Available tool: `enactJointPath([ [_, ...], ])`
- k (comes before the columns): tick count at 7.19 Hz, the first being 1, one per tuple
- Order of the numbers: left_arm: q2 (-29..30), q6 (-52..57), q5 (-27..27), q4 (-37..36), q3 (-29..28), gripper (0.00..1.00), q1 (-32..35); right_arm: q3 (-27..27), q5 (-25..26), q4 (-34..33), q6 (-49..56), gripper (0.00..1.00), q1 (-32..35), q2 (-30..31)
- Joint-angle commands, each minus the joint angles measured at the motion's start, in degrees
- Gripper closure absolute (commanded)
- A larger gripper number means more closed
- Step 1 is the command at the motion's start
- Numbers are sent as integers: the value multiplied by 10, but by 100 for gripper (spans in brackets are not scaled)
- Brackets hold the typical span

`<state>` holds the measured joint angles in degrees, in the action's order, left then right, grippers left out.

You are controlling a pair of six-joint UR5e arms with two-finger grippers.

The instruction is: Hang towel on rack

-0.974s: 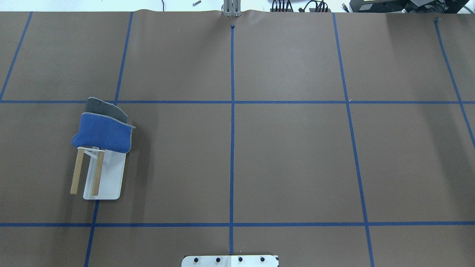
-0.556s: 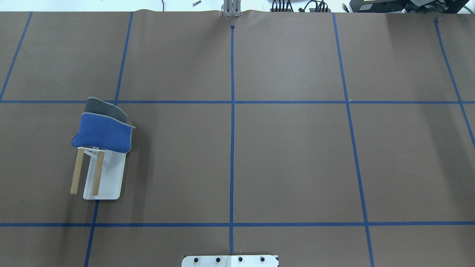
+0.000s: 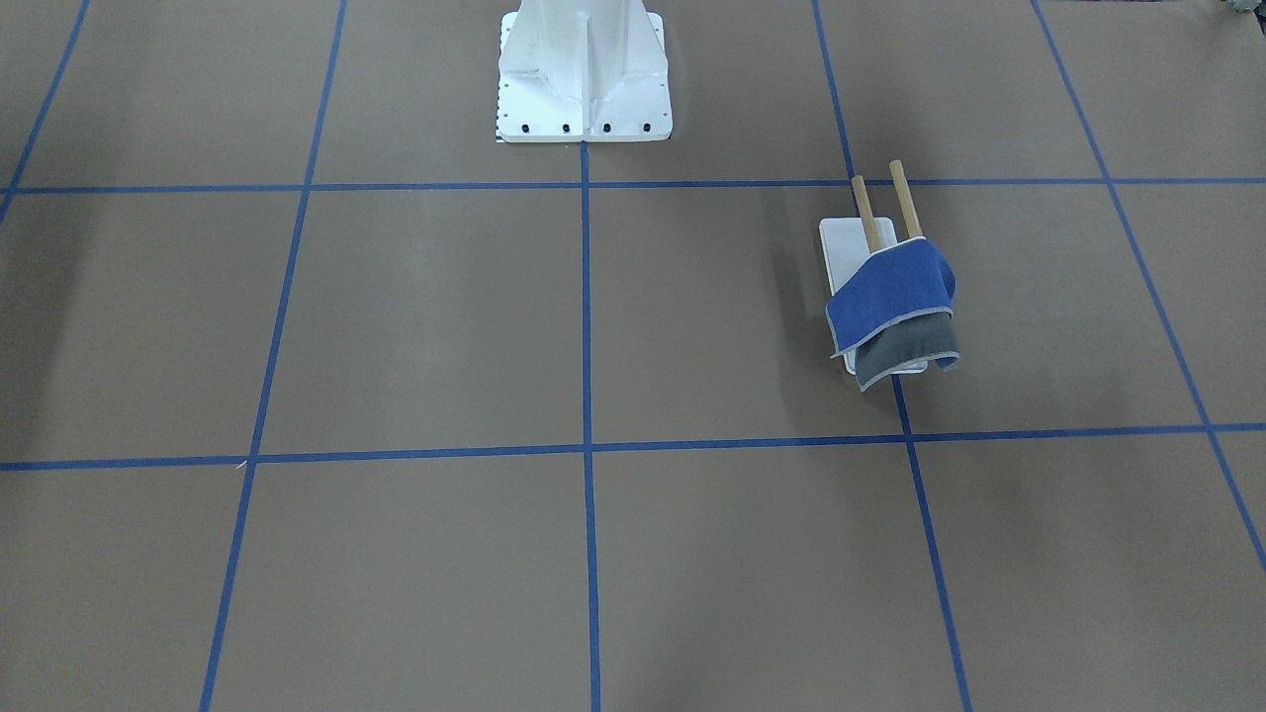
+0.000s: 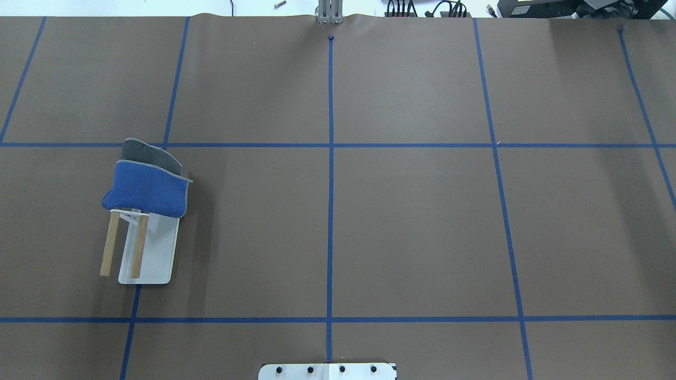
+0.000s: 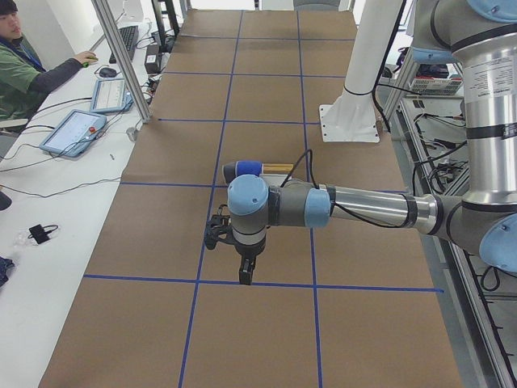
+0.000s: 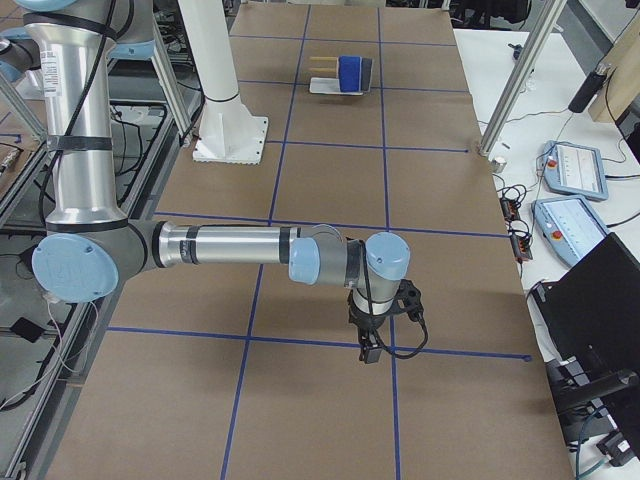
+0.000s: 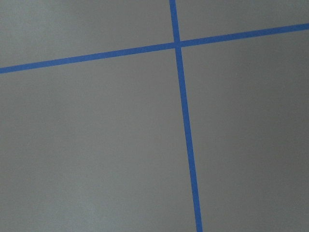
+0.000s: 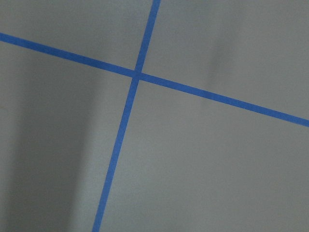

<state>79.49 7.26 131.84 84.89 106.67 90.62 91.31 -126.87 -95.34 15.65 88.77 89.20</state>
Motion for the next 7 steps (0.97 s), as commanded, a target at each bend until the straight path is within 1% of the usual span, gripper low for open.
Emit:
enactJointPath([
  [1, 0, 0, -1, 0, 1, 1, 0, 1, 0, 1, 2, 0, 0, 0],
  [7, -4, 0, -1, -1, 0, 1, 0, 18, -3, 1, 6, 0, 0, 4],
])
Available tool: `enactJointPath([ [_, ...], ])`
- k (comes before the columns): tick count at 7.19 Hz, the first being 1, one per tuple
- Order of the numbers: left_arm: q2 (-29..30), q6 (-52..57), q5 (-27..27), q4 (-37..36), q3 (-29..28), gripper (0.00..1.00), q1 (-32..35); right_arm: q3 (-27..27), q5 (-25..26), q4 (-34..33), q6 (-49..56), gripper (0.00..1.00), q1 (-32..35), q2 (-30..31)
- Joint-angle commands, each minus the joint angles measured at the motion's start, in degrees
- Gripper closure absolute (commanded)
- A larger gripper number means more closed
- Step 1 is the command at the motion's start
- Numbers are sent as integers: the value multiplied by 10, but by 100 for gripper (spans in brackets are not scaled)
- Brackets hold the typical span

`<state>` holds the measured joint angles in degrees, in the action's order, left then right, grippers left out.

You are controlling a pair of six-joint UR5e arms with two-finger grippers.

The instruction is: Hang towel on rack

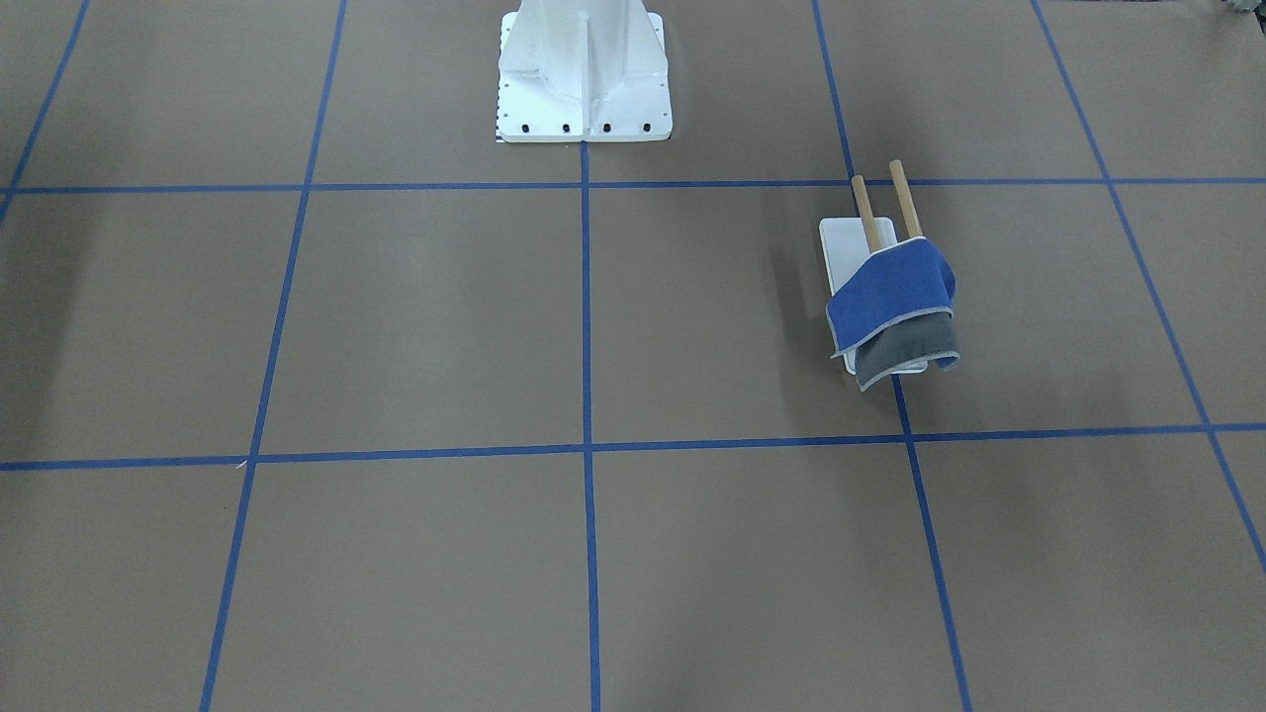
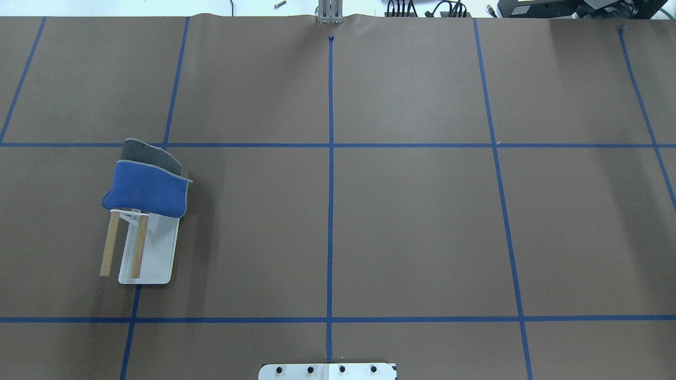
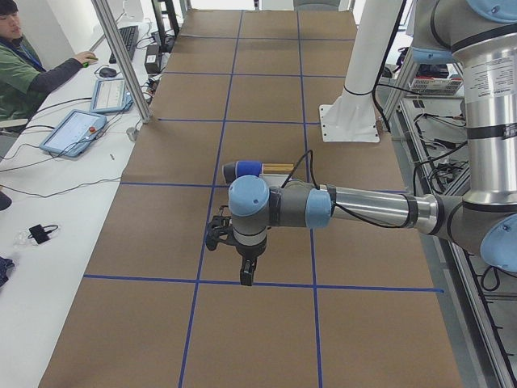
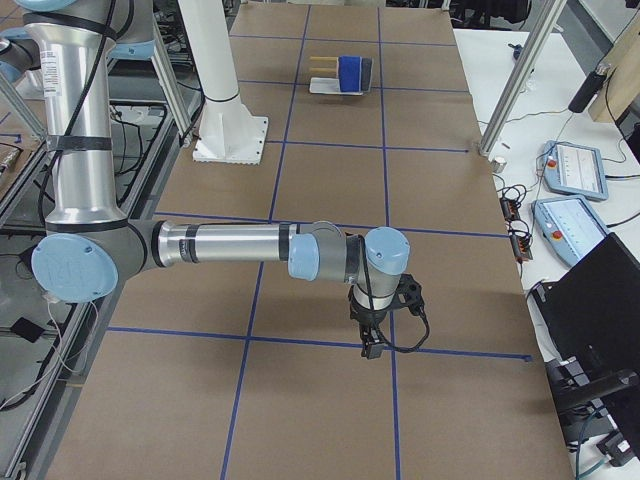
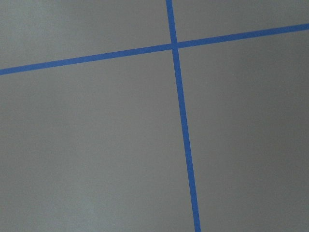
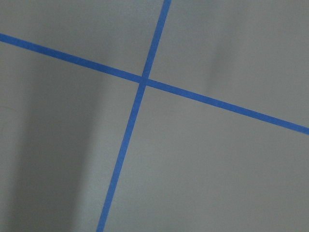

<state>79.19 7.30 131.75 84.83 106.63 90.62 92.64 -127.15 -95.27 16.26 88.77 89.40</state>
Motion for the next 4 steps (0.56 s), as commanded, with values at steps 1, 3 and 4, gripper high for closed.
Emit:
enactJointPath([
  [1, 0, 0, 0, -2, 0, 1, 0, 4, 0, 0, 0, 0, 0, 2],
  [3, 0, 0, 0, -2, 0, 1, 0, 6, 0, -1, 0, 0, 0, 3],
  [4, 2, 0, 0, -2, 0, 1, 0, 7, -1, 0, 0, 0, 0, 3],
])
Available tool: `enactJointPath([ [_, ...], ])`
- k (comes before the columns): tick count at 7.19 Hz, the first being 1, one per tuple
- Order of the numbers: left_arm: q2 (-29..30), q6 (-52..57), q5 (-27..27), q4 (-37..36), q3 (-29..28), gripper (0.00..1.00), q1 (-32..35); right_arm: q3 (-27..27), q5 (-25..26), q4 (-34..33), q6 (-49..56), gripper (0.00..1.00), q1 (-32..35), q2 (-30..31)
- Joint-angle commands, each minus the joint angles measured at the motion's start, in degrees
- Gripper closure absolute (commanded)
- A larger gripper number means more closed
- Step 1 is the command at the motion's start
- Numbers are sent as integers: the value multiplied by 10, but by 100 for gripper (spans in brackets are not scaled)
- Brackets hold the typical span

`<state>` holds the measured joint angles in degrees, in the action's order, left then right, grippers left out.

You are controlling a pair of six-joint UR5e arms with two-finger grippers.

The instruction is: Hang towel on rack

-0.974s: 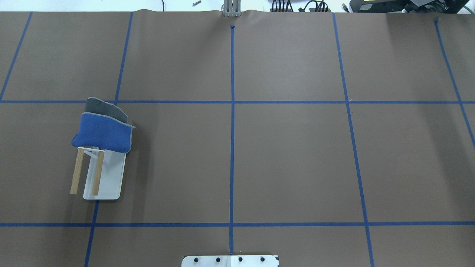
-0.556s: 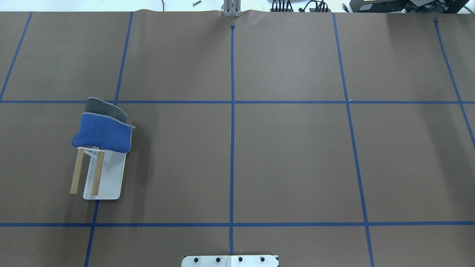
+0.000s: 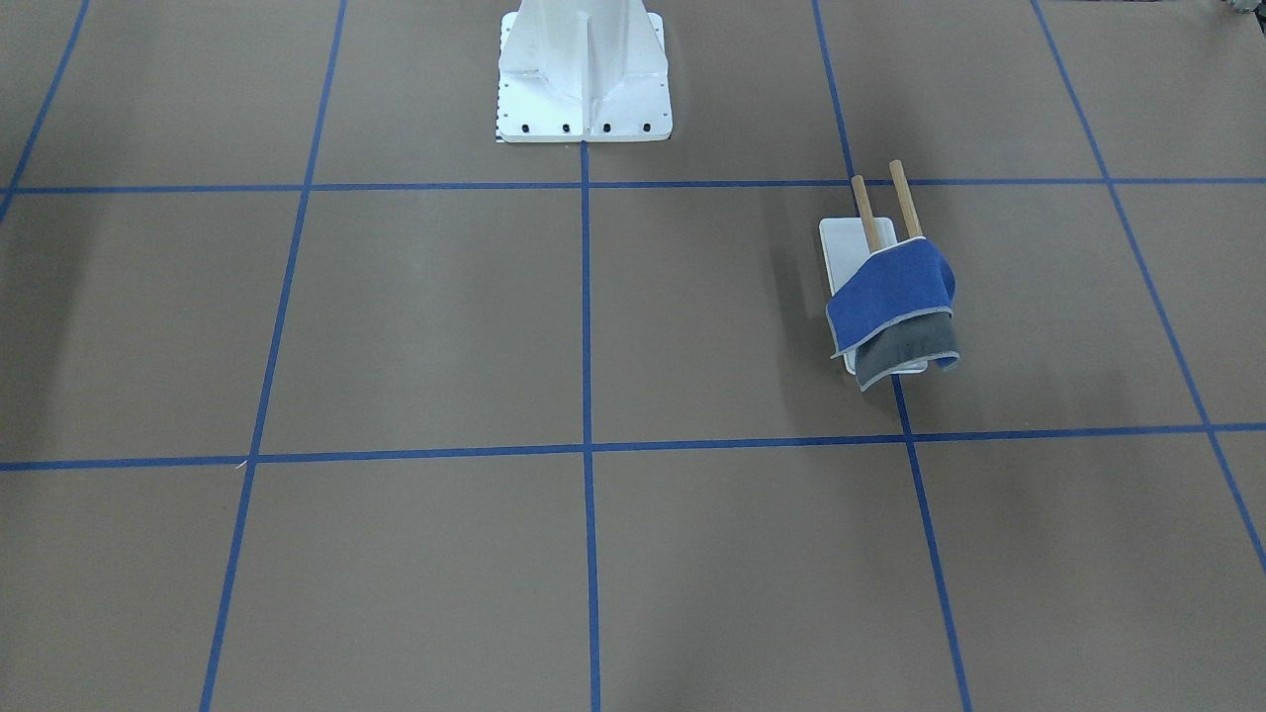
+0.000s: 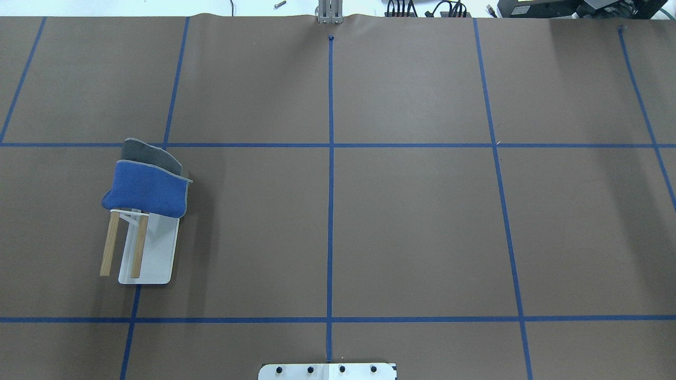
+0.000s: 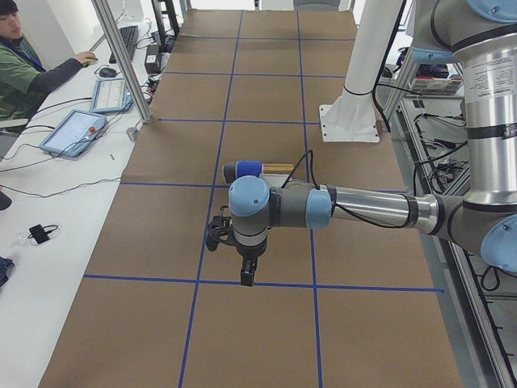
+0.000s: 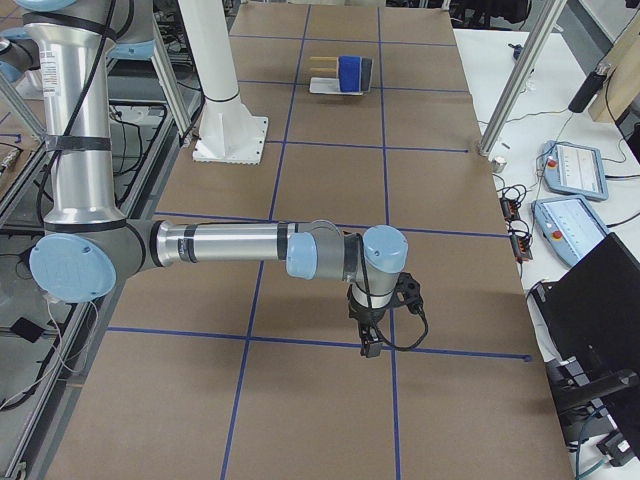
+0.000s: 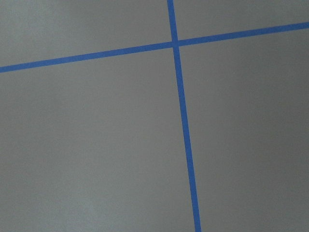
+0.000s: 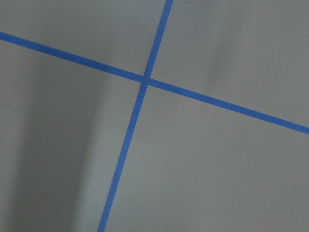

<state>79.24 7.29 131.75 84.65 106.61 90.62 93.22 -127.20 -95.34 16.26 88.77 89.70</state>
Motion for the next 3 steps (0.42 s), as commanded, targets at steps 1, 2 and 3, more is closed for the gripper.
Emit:
enactJointPath([
  [1, 1, 0, 0, 0, 0, 1, -1, 1, -5, 1, 0, 0, -1, 0],
  [2, 1, 0, 0, 0, 1, 1, -1, 1, -6, 1, 1, 0, -1, 0],
  [3, 2, 0, 0, 0, 1, 1, 0, 1, -6, 1, 2, 0, -1, 0],
])
